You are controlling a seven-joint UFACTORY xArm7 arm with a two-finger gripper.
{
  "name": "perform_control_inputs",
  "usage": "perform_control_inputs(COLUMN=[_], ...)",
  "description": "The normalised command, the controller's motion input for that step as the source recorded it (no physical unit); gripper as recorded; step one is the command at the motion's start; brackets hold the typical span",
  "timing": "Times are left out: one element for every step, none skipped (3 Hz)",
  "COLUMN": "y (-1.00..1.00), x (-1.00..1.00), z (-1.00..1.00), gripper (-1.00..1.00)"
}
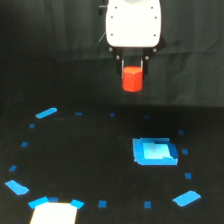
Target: Pick up the red object from the table
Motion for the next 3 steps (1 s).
perform_control_inputs(y=[-0.11,-0.14,0.32], x=[-0.03,-0.1,-0.12], z=[0.53,0.5,0.3], gripper=[-0.98,-1.0,-1.0])
